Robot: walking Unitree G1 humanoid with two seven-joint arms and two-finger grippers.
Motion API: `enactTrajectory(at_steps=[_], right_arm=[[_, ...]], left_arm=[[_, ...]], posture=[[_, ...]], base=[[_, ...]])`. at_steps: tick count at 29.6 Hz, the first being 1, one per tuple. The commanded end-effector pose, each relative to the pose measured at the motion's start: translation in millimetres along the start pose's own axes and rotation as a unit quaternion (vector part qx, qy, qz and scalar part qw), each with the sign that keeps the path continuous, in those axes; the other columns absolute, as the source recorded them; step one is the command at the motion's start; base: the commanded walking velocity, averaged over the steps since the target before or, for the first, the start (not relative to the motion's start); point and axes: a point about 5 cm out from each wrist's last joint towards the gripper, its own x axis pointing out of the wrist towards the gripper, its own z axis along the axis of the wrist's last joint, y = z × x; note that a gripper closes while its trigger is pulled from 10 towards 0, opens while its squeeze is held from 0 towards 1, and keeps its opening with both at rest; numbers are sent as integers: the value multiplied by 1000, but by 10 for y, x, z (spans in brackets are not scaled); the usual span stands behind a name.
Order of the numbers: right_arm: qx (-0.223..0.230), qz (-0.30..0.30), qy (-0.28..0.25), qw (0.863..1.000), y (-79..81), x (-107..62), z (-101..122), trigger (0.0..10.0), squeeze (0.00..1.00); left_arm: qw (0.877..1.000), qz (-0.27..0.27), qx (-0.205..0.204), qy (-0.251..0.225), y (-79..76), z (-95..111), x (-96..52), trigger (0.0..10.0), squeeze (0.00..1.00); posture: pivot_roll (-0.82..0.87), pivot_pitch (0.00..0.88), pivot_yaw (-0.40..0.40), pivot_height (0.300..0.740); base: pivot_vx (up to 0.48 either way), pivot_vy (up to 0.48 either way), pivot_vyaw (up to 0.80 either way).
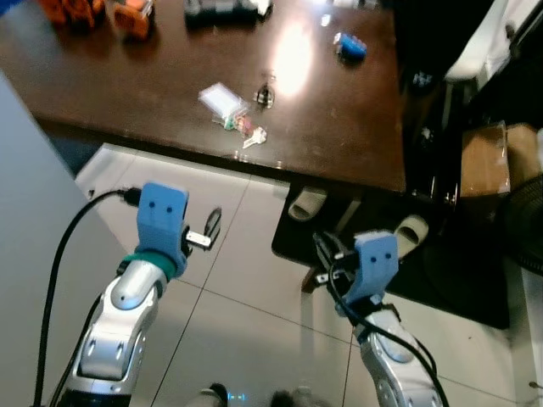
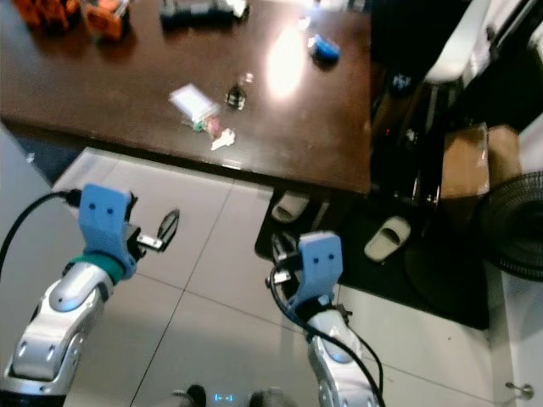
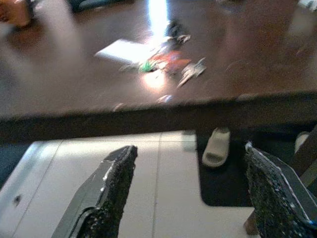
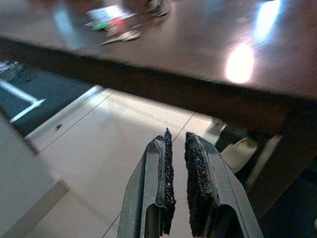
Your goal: Hang keys on a hook
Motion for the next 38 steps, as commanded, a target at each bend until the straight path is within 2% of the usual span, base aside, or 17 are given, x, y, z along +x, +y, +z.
enactTrajectory(at_steps=[1, 6, 10, 11, 12, 13, 14, 18, 22, 23, 28, 30, 31, 34, 35, 37, 38], right_arm=[[-5, -10, 10, 1000, -39, -33, -48, 10000, 0], [3, -18, -1, 1000, -70, -8, 7, 10000, 0], [6, -29, -27, 999, -138, 48, 152, 10000, 0], [-1, -31, -46, 998, -183, 83, 258, 10000, 0], [-1, -31, -46, 998, -183, 83, 258, 10000, 0], [-15, -27, -67, 997, -227, 113, 367, 10000, 0], [-53, -17, -97, 994, -280, 139, 516, 10000, 0], [-70, -25, -118, 990, -342, 146, 631, 10000, 0], [-69, -31, -123, 990, -372, 148, 663, 10000, 0], [-74, -36, -94, 992, -404, 118, 530, 10000, 0], [-67, -33, -67, 995, -391, 87, 408, 10000, 0], [-62, -29, -40, 997, -384, 40, 277, 10000, 0], [-62, -29, -40, 997, -384, 40, 277, 10000, 0], [-65, -34, -26, 997, -410, 5, 199, 10000, 0], [-65, -34, -26, 997, -410, 5, 199, 10000, 0], [-64, -37, -19, 997, -429, -11, 158, 10000, 0], [-64, -37, -19, 997, -429, -11, 158, 10000, 0]], left_arm=[[1000, -1, 2, 8, 0, -28, -14, 10000, 0], [1000, -4, -5, -9, 12, 80, 17, 10000, 0], [999, -11, -8, -32, 52, 240, 71, 10000, 0], [999, -22, -7, -49, 67, 363, 105, 10000, 0], [999, -22, -7, -49, 67, 363, 105, 10000, 0], [997, -38, -3, -70, 67, 511, 143, 10000, 0], [993, -61, 3, -99, 49, 715, 188, 10000, 0], [991, -74, 2, -113, -2, 807, 219, 10000, 0], [990, -80, 1, -113, -45, 798, 233, 10000, 0], [990, -93, 0, -103, -179, 714, 265, 10000, 0], [992, -98, -2, -85, -213, 654, 281, 10000, 0], [989, -144, 25, 5, -269, 345, 239, 10000, 0], [989, -144, 25, 5, -269, 345, 239, 10000, 0], [974, -199, 66, 80, -336, 17, 103, 10000, 0], [974, -199, 66, 80, -336, 17, 103, 10000, 0], [963, -217, 90, 133, -355, -197, 14, 10000, 0], [963, -217, 90, 133, -355, -197, 14, 10000, 0]], posture=[[-21, 166, 22, 740], [-18, 166, 21, 740], [-22, 167, 20, 740], [-22, 166, 21, 740], [-22, 166, 21, 740], [-21, 164, 22, 740], [-21, 163, 25, 740], [-29, 160, 33, 740], [-37, 158, 37, 740], [-48, 158, 45, 740], [-53, 160, 46, 740], [-57, 161, 49, 740], [-57, 161, 49, 740], [-56, 161, 50, 740], [-56, 161, 50, 740], [-59, 158, 50, 740], [-59, 158, 50, 740]], base=[[454, 0, 0], [454, 0, 0], [454, 0, 0], [450, 0, 0], [450, 0, 0], [435, 0, 0], [431, 0, 0], [429, 0, 0], [428, 0, 0], [428, 0, 0], [409, 0, 0], [0, 0, 0], [0, 0, 0], [0, 0, 0], [0, 0, 0], [0, 0, 0], [0, 0, 0]])
